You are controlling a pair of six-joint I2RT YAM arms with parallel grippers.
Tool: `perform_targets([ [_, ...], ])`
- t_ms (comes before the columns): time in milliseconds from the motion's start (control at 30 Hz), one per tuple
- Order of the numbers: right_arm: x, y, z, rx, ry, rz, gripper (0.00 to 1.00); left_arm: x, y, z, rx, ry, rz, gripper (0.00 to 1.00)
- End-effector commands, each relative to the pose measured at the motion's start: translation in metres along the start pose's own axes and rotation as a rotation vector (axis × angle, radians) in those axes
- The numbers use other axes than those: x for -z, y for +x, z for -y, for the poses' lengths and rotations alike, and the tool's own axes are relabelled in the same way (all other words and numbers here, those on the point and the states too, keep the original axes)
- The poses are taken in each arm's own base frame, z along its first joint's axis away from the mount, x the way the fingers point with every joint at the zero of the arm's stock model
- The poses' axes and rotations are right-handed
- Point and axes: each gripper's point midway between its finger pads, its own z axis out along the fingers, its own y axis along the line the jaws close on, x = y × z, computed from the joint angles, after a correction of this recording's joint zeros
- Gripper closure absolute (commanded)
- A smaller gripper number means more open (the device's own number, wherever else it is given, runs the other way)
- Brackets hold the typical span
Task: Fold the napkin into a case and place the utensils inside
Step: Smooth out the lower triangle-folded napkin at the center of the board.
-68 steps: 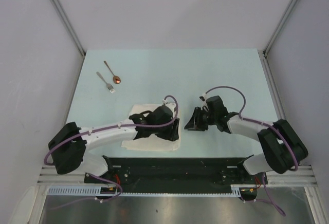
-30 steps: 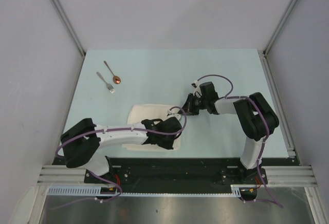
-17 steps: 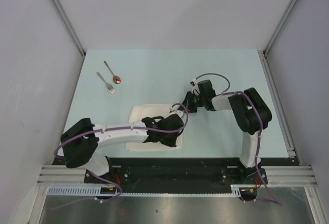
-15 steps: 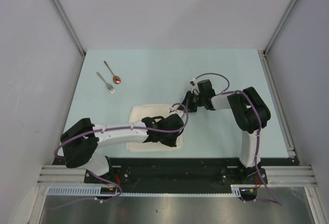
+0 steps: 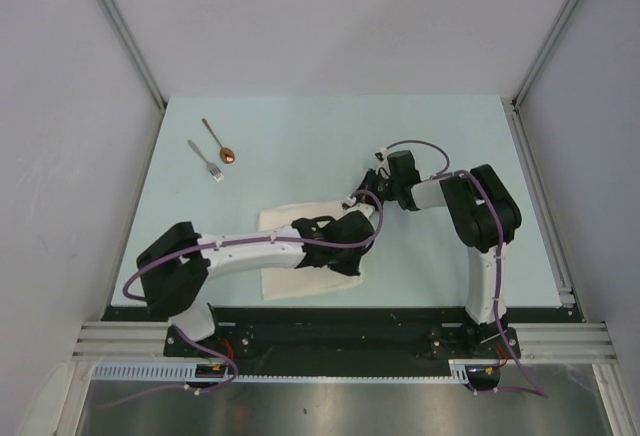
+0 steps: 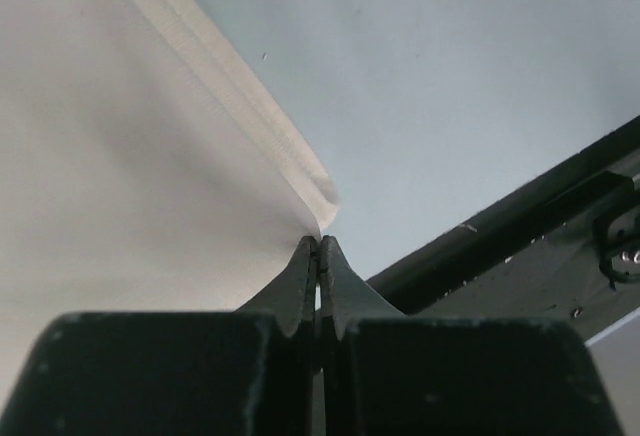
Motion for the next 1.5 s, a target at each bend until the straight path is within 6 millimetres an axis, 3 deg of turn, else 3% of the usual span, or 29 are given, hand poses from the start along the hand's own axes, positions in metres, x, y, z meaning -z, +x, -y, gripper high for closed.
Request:
perform_targets([
  [0, -0.002, -0.016, 0.002, -0.052, -0.024, 0.054, 1.0, -0.019, -0.014, 0.024, -0.022, 0.041, 0.002, 1.0],
  [233, 0.004, -0.018, -0.001, -0.012, -0.016, 0.034, 1.0, -0.045, -0.01, 0.03, -0.031, 0.045, -0.039, 1.0],
  [300, 0.01, -0.015, -0.002, 0.009, -0.02, 0.02, 1.0, -0.041, -0.013, 0.03, -0.035, 0.048, -0.025, 0.89],
  [333, 0.015, -0.014, -0.001, 0.01, -0.012, 0.014, 1.0, -0.031, -0.017, 0.031, -0.035, 0.062, -0.001, 0.76],
  [400, 0.027, -0.015, -0.007, 0.039, -0.002, 0.019, 1.0, -0.017, -0.024, 0.033, -0.042, 0.082, 0.032, 0.6],
  [433, 0.034, -0.009, -0.002, 0.055, 0.023, -0.004, 0.95, 0.001, -0.034, 0.036, -0.05, 0.106, 0.072, 0.51],
  [567, 0.065, 0.005, -0.002, 0.109, 0.082, -0.034, 0.81, 0.039, -0.06, 0.031, -0.049, 0.139, 0.135, 0.44],
  [633, 0.081, 0.014, -0.002, 0.121, 0.107, -0.05, 0.74, 0.048, -0.067, 0.023, -0.034, 0.157, 0.14, 0.43],
  [700, 0.092, 0.033, 0.009, 0.136, 0.152, -0.084, 0.69, 0.05, -0.083, 0.003, 0.006, 0.145, 0.148, 0.41],
  [800, 0.104, 0.062, 0.009, 0.167, 0.146, -0.121, 0.63, 0.035, -0.105, -0.03, 0.038, 0.066, 0.151, 0.38],
  [867, 0.109, 0.077, 0.005, 0.191, 0.139, -0.132, 0.6, 0.033, -0.131, -0.044, 0.04, 0.031, 0.187, 0.41],
  [900, 0.108, 0.096, 0.008, 0.193, 0.139, -0.163, 0.6, 0.019, -0.136, -0.057, 0.042, -0.025, 0.181, 0.44],
  [933, 0.108, 0.104, 0.008, 0.198, 0.136, -0.173, 0.59, 0.021, -0.154, -0.056, 0.029, -0.02, 0.208, 0.44],
  [1000, 0.11, 0.122, 0.004, 0.218, 0.138, -0.177, 0.58, 0.012, -0.169, -0.067, 0.035, -0.04, 0.21, 0.41],
  [1133, 0.11, 0.14, -0.001, 0.255, 0.145, -0.177, 0.56, -0.016, -0.203, -0.088, -0.044, -0.149, 0.214, 0.35],
  [1300, 0.105, 0.151, -0.002, 0.261, 0.139, -0.181, 0.58, -0.04, -0.219, -0.108, -0.134, -0.194, 0.174, 0.54],
  [1333, 0.104, 0.155, 0.0, 0.262, 0.144, -0.191, 0.58, -0.039, -0.226, -0.11, -0.143, -0.194, 0.175, 0.55],
  [1467, 0.102, 0.159, 0.004, 0.256, 0.148, -0.193, 0.6, -0.057, -0.214, -0.111, -0.187, -0.164, 0.096, 0.55],
])
